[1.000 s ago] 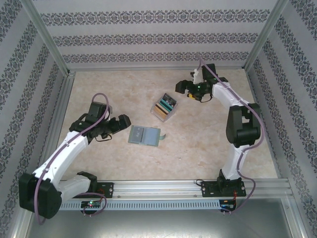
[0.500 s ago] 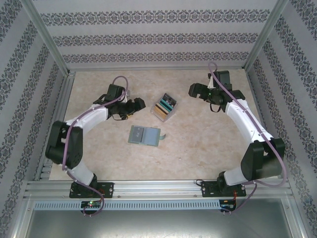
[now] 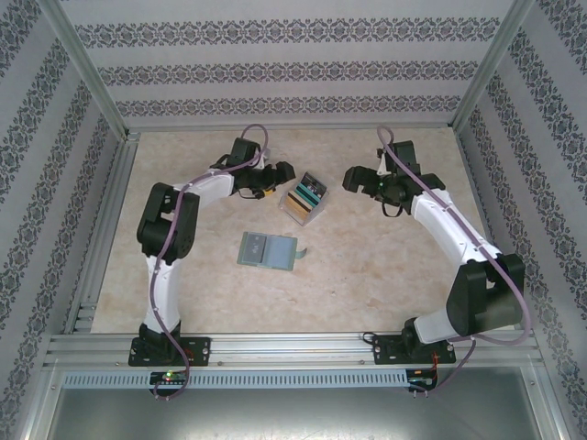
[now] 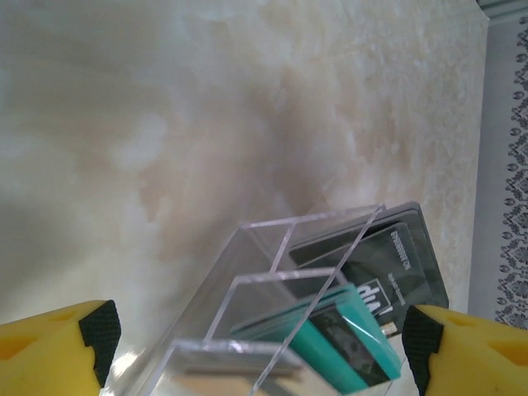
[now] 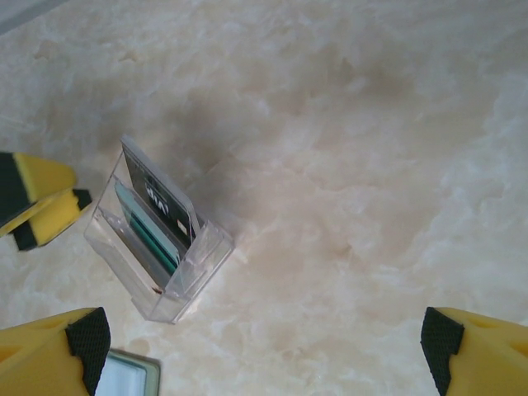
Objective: Take the credit cards out of the card holder
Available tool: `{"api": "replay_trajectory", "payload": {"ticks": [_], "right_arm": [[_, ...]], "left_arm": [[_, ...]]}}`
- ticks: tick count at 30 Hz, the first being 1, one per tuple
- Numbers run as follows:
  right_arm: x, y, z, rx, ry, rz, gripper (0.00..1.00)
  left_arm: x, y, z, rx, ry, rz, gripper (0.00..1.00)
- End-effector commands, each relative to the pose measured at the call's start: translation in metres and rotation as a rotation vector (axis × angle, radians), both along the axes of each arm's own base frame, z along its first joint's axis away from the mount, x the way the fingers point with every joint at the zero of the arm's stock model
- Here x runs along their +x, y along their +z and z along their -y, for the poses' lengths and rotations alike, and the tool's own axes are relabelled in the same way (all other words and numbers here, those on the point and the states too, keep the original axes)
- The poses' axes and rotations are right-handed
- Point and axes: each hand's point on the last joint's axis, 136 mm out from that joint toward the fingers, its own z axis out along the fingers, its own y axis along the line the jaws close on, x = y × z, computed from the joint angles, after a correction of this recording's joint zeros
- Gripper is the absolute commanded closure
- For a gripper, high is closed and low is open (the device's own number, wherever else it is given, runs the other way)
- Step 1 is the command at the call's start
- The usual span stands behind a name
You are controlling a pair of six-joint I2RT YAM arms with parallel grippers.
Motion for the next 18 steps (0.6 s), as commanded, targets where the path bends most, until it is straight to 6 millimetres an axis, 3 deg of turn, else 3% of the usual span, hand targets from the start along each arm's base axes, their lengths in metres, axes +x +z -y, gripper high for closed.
{"api": "replay_trajectory", "payload": {"ticks": [1, 18], "right_arm": [[-0.008, 0.003, 0.001, -0.001, -0.016, 0.005, 0.02], [-0.009, -0.021, -0.01, 0.024, -0.001, -0.062, 0.02]], "left_arm": [[0.0, 0.014, 0.027, -0.066, -0.06, 0.026, 0.1], [-0.075, 0.011, 0.053, -0.116, -0.11, -0.031, 0.1]]}}
